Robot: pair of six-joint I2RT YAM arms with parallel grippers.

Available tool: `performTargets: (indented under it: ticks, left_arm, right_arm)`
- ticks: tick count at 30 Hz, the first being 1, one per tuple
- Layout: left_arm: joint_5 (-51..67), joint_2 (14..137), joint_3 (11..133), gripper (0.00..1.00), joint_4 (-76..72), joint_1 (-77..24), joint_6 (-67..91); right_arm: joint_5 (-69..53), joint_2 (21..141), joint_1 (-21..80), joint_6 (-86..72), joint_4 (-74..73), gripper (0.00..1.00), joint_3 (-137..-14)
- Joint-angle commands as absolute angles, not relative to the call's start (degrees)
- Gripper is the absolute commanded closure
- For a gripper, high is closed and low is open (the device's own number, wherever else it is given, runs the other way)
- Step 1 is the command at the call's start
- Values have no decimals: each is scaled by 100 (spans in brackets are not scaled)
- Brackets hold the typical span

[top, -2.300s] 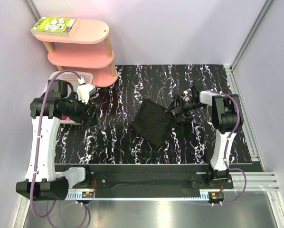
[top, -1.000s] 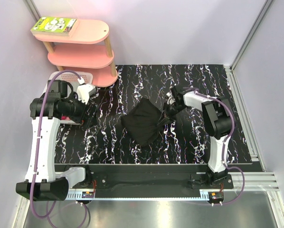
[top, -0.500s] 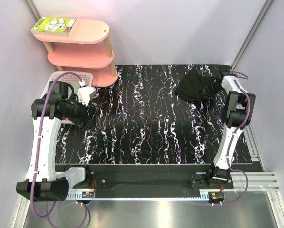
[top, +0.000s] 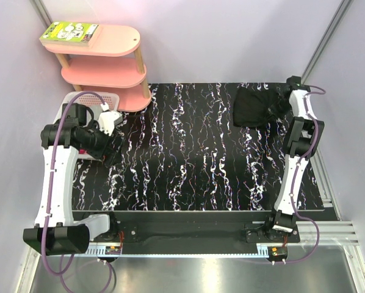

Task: Fold and stack the t-shirts
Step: Put the neatly folded tshirt into the corner of the board with the right arm

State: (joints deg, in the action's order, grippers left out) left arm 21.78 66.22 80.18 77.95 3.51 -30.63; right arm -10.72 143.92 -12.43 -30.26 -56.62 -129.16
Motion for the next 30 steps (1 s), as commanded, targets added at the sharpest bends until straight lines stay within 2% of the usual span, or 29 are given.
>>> performTargets:
  ticks: [1,6,8,9,10,12,13,16,22,27,30]
  left_arm:
    - [2153,6618,8016,1,7822,430,-3234]
    - [2153,6565,7945,1,7857,475,-3287]
    - [2180,6565,7928,1,7849,475,-3287]
    - [2214,6565,7919,1,7849,483,-3278]
    - [2232,6583,7910,1,7849,475,-3252]
    - [2320,6618,7901,1,7849,483,-3226]
    - [2346,6627,7901,1,7857,483,-3217]
    - [2443,6636,7919,1,7857,475,-3190]
    - [2557,6627,8059,1,7858,475,-3112]
    - [2698,6636,8253,1,7831,475,-2962]
    - [2733,6645,8393,1,7831,475,-2892]
  right_arm:
    - [219,14836,-1476,-2936,-6459,100,-13701]
    - [255,15020,-1591,-2857,-6662,100,-14272]
    - [211,15099,-1600,-2778,-6758,94,-14475]
    - [220,15091,-1600,-2708,-6759,87,-14484]
    - [211,15082,-1600,-2655,-6759,72,-14450]
    - [176,15021,-1600,-2497,-6759,64,-14388]
    - [167,15003,-1600,-2435,-6759,57,-14309]
    - [202,14845,-1600,-2294,-6768,0,-14099]
    - [404,14257,-1582,-2232,-6864,0,-13992]
    - [598,13335,-1424,-2417,-7119,0,-14430]
    - [484,12562,-1066,-2522,-7180,0,-14197]
